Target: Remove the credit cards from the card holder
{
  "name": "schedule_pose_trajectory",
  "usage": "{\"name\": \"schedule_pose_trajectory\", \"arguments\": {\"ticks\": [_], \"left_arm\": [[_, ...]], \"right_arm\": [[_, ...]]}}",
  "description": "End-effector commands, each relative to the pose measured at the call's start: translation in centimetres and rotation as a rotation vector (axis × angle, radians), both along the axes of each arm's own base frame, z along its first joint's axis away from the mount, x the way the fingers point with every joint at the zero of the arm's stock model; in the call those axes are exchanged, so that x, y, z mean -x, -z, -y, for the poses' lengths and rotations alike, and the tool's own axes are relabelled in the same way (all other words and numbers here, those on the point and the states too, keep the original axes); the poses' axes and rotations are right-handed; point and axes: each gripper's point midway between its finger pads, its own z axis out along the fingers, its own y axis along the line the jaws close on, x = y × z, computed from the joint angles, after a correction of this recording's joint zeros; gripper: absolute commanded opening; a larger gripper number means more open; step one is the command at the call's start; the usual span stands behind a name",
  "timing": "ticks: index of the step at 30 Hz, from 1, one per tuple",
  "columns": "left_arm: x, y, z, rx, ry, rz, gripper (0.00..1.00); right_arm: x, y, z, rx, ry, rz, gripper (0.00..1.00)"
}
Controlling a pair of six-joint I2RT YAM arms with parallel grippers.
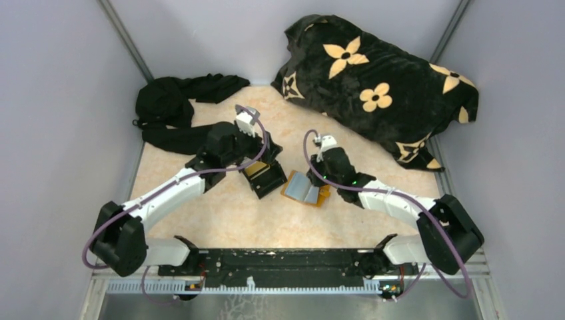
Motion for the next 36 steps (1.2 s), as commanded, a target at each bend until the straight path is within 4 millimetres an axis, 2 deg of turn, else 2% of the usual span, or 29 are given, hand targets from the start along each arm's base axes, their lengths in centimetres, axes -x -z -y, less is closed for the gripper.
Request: {"name": "schedule_pose_trajectory", "arguments": {"ticks": [1,4,6,10,16,23,24,30,33,36], "left_arm": [[1.2,-1.9,3.5,0.098,0.078,0.037,0.92],[1.8,-1.1,5.5,0.090,0.084,0.032,0.77],[1.9,-0.8,6.0,0.076,0.077,0.034,0.75],[1.3,-1.2,4.6,0.077,-0.014,0.066,0.73],[0.4,-1.3,2.1,0.026,-0.139,0.080,0.74],[1.1,-1.4,1.2,0.029,-0.155,0.081,0.78],[1.1,-1.4,1.0,0.030,-0.159,0.088,0.78],[1.3,-1.5,0.7,0.023,-0.160,0.096,0.80],[1.4,-1.4,0.8,0.031,-0.154,0.088,0.81],[1.8,-1.4,1.3,0.051,-0.126,0.081,0.85]], "right_arm": [[2.4,-2.4,-3.0,-0.012,-0.070,0.077,0.02],[3.7,-1.3,-4.4,-0.077,-0.116,0.023,0.00],[3.9,-0.5,-4.8,-0.091,-0.123,-0.002,0.00],[3.4,0.4,-6.2,-0.083,-0.148,-0.014,0.00],[1.8,1.9,-8.5,-0.063,-0.178,-0.032,0.00],[0.0,1.6,-11.3,-0.093,-0.217,-0.029,0.00],[-0.1,2.7,-11.5,-0.077,-0.221,-0.048,0.00],[-1.2,3.4,-13.1,-0.080,-0.247,-0.056,0.00],[-1.7,3.3,-13.1,-0.075,-0.227,-0.046,0.00],[-2.4,2.0,-11.6,-0.059,-0.173,-0.017,0.00]]}}
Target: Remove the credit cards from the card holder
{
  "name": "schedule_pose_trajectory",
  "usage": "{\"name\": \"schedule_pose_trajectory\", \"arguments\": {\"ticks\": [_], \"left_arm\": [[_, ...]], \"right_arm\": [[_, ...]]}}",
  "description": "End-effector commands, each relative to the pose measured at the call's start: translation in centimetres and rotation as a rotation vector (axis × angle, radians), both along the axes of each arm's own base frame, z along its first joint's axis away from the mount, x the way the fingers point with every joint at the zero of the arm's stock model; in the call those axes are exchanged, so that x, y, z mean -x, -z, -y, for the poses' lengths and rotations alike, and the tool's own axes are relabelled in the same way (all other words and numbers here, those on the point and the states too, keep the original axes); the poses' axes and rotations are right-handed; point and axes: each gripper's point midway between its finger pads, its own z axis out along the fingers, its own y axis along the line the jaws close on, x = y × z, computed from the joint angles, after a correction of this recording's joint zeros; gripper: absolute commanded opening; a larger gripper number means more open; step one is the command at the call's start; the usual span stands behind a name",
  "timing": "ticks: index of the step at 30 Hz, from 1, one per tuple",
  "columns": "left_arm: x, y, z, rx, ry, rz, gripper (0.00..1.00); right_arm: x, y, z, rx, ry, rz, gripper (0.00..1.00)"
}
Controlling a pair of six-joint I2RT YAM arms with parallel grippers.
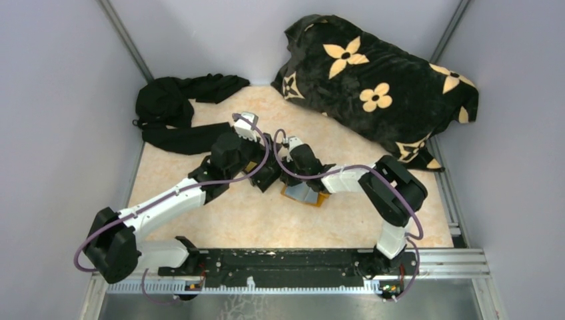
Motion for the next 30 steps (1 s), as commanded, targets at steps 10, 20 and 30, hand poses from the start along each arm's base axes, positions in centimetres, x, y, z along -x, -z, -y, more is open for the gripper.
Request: {"name": "schedule_pose_trajectory", "arguments": {"ticks": [10,20,30], "left_arm": [[1.1,-2.3,-0.3,0.170,0.008,0.119,0.89],[1.5,-0.7,0.5,0.184,0.042,0.064,0.88],[2.4,1.7,0.6,0.173,0.026,-0.057,0.99]], "right_arm": [[1.2,-4.9,5.5,0.080,0.091,0.173,0.57],[8.7,-0.6,3.8,0.026,0.040,-0.013,0.00],[7.1,1.5,10.5,0.111,0.354,-0.041,0.00]]}}
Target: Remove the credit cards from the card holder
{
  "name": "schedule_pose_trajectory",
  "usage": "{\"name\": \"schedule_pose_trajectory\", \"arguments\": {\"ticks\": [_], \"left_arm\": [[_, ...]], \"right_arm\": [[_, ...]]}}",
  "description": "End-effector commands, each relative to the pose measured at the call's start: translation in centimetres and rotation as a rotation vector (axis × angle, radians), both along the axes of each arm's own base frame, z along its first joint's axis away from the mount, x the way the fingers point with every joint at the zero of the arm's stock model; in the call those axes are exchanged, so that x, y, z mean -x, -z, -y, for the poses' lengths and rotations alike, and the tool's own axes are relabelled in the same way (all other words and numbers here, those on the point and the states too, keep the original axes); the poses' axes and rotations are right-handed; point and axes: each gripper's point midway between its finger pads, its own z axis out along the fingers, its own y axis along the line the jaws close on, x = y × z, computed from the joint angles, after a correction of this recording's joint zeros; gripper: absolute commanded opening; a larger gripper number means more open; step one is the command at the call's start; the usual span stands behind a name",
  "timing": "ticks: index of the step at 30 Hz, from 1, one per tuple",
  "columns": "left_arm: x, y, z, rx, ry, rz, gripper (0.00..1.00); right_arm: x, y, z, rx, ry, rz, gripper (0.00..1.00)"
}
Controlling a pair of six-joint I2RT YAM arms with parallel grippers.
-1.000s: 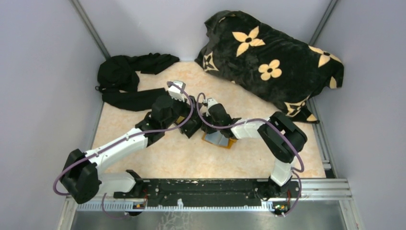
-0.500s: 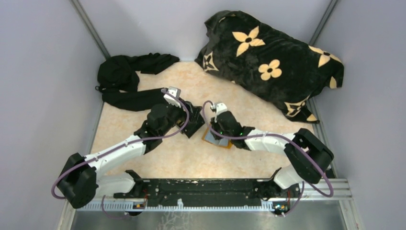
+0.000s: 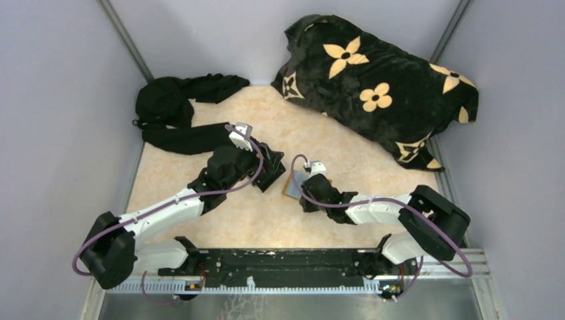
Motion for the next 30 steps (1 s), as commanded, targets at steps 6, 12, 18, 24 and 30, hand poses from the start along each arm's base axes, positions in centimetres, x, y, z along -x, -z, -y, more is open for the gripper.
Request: {"name": "schedule_pose_trajectory", "arguments": {"ticks": [6,12,18,24,30], "left_arm": [[0.7,0.7,0.9,0.027,0.023,-0.060,0.99],[0.7,0.7,1.4,0.034,0.034,-0.064,0.99],[0.8,1.1,1.5,0.034,0.042,-0.071,0.99],[0.7,2.0,1.5,0.022,0.037,-0.077,0.99],[1.4,2.8,1.4,0.021,0.055,-0.101,0.99]], "right_arm": [[-4.0,-1.2,6.4,0.104,0.269,0.035,0.00],[-4.8,-6.7,3.6,0.039,0.127,0.146,0.03],[-7.3,-7.8,2.9,0.143,0.126,0.199,0.60],[-9.1,-5.0,0.9,0.233,0.062,0.166,0.64],[-9.1,-2.2,0.7,0.266,0.073,0.109,0.54]]}}
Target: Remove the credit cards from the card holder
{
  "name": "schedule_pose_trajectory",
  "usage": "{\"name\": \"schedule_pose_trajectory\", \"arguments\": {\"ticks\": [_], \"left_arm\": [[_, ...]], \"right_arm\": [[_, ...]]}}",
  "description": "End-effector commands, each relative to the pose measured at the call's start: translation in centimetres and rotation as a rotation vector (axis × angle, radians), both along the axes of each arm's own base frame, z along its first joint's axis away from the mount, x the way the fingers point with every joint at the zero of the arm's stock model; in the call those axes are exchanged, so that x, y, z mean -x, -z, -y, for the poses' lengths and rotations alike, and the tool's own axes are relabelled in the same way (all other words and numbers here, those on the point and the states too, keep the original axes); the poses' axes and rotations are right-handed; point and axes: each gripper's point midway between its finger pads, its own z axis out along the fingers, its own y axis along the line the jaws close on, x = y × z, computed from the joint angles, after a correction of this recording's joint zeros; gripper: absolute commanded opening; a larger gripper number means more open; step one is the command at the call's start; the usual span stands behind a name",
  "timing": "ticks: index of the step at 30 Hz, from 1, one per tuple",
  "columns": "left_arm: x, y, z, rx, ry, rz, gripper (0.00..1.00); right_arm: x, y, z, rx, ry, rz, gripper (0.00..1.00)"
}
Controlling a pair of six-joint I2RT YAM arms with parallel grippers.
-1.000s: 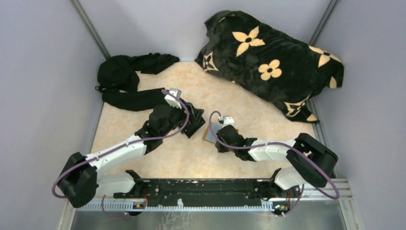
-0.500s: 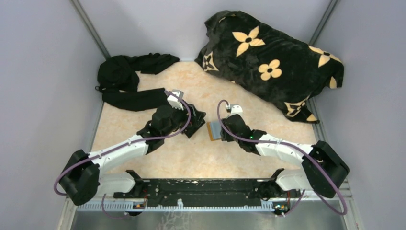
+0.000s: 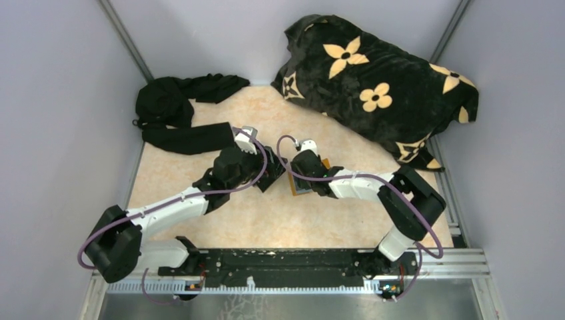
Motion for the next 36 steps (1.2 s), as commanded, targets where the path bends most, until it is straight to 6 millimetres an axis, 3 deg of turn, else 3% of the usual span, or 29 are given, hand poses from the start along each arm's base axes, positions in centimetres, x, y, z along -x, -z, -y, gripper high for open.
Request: {"name": "schedule_pose_trajectory", "arguments": {"ticks": [1,4,6,10,16,19,24,31,36], "left_arm": [[0.8,0.3,0.0,0.019,0.019,-0.006,0.99],[1.4,0.1,-0.5,0.024,0.019,-0.005,0.99],[1.7,0.2,-1.0,0.024,0.013,-0.005,0.99],[2.3,0.3,-1.9,0.023,-0.006,0.000,0.99],[2.4,0.2,-2.0,0.029,-0.004,0.006,0.99],[2.4,0.3,-1.7,0.032,0.008,-0.001,0.99],[3.0,1.1,-0.8,0.042,0.059,-0.037,0.99],[3.3,2.6,0.5,0.028,0.101,-0.075,0.99],[3.1,4.2,1.7,-0.004,0.128,-0.119,0.99]], "right_arm": [[-0.9,-0.1,-0.9,-0.008,0.012,0.013,0.49],[-0.5,0.7,-0.7,-0.002,0.018,-0.004,0.41],[0.0,2.3,-0.2,0.031,0.023,-0.036,0.34],[0.5,3.3,-0.4,0.035,0.018,-0.065,0.01],[0.6,1.6,-1.8,-0.068,0.018,-0.060,0.00],[0.1,-2.0,-2.5,-0.158,0.011,0.009,0.00],[-0.2,-5.9,-2.9,-0.275,0.008,0.061,0.00],[-0.7,-6.8,-2.5,-0.393,0.023,0.040,0.00],[-1.0,-5.9,-2.5,-0.412,0.016,0.015,0.17]]}}
